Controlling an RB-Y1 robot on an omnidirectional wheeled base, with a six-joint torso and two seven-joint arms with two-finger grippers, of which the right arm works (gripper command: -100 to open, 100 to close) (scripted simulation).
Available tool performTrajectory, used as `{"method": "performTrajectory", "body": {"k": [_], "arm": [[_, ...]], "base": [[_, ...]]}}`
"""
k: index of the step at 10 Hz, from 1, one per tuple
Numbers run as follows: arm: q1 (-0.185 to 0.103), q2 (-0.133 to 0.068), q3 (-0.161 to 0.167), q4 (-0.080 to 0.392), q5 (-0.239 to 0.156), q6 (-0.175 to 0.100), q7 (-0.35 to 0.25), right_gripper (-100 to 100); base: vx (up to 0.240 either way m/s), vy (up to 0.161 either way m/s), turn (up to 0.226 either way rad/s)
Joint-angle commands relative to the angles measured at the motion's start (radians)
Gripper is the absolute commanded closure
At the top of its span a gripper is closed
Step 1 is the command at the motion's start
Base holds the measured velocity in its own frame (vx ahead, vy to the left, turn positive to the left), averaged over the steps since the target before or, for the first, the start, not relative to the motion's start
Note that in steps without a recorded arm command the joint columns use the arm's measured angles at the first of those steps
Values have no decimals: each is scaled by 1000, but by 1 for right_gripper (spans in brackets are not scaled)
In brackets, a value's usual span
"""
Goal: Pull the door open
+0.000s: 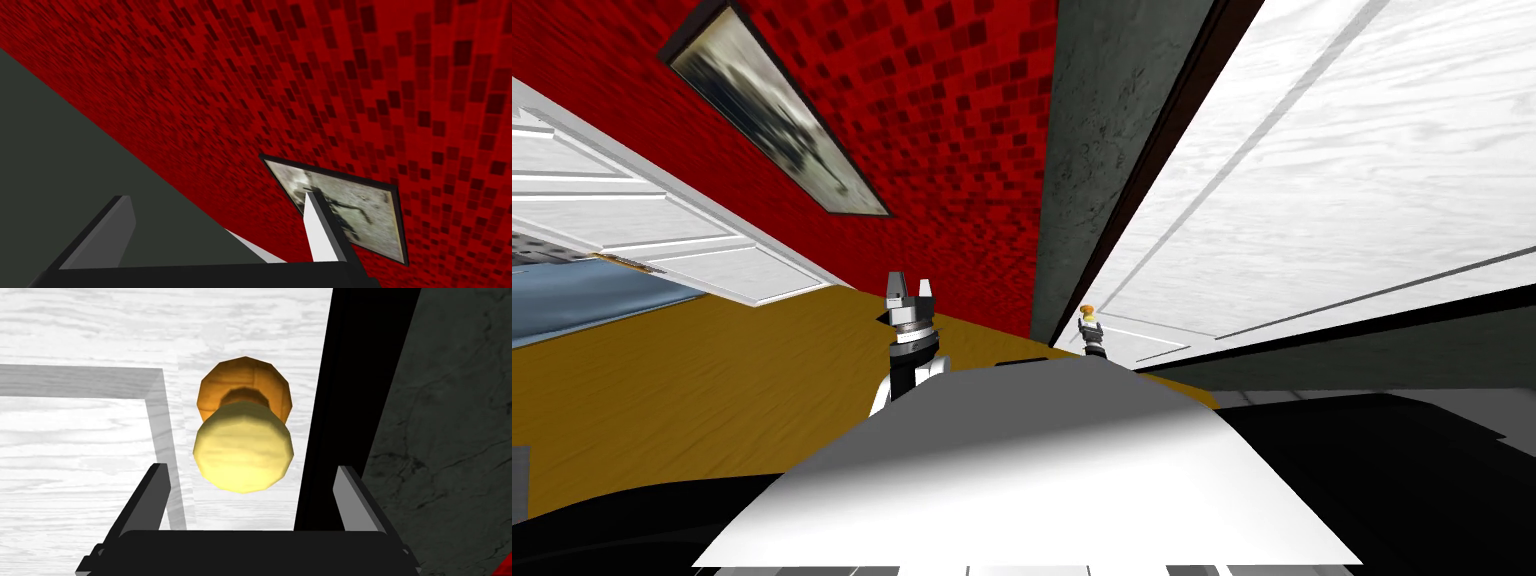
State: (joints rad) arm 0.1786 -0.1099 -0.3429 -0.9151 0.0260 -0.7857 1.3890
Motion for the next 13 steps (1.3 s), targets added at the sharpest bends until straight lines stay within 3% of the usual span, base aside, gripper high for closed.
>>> {"method": "performTrajectory", "body": {"k": [1,3,4,9,13], "arm": [[-4,-13,-10,25,-8,-17,-8,-100],[-4,-16,-12,26,-10,-16,-9,-100],[-4,-16,-12,26,-10,-16,-9,100],[-4,-16,-12,26,-10,-16,-9,100],[-5,-26,6,31,-32,-15,-102,100]], "base": [[210,-47,82],[133,-50,50],[-9,-1,-32],[-16,3,1],[-20,-6,11]]}}
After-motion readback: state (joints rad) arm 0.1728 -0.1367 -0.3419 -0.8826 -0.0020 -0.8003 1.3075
